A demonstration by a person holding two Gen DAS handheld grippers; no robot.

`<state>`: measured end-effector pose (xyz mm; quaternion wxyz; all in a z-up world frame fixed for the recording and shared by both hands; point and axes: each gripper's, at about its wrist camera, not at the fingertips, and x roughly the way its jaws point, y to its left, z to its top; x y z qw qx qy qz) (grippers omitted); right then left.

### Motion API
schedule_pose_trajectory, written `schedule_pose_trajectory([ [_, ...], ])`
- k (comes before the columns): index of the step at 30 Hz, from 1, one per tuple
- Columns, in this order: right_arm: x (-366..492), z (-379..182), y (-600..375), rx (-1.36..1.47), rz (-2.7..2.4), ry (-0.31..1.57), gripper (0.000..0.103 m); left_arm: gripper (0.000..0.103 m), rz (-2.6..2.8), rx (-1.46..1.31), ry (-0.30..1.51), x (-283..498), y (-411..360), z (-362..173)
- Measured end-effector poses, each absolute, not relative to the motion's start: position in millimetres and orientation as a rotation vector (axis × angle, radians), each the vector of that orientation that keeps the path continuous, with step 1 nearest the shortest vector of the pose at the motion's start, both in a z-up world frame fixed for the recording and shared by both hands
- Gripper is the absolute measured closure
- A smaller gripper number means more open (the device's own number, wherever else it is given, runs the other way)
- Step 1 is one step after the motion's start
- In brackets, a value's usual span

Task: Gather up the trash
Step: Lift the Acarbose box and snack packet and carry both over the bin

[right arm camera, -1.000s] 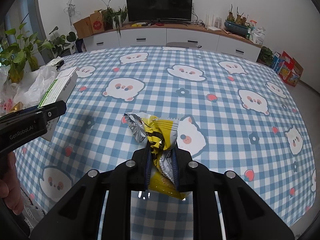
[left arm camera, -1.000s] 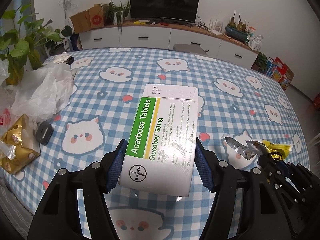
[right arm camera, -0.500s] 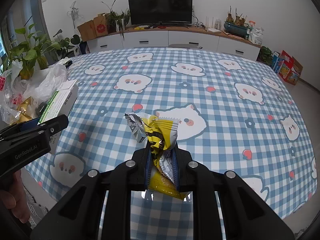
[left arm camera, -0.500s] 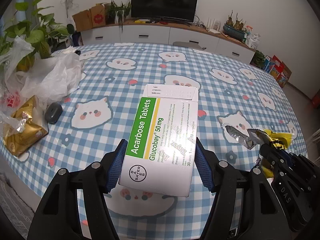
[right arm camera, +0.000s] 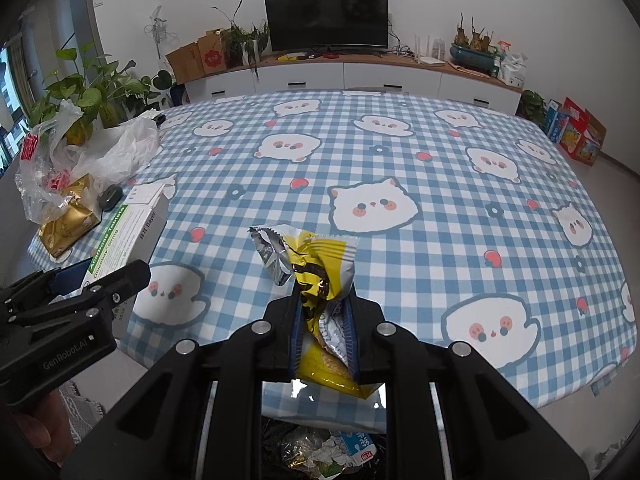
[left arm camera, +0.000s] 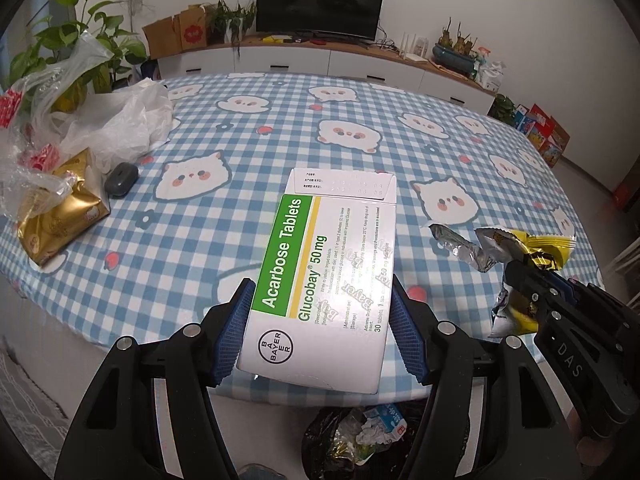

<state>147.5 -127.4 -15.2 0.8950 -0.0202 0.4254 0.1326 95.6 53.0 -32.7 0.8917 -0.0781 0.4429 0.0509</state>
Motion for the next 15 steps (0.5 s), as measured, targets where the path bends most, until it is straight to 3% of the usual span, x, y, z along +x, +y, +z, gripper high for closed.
schedule_pose_trajectory([
  [15, 90.0, -19.7, -138.5, -0.052, 0.279, 0.881, 0.087, 0.040, 0.101, -0.198, 0.940, 21.2, 49.1, -51.5],
])
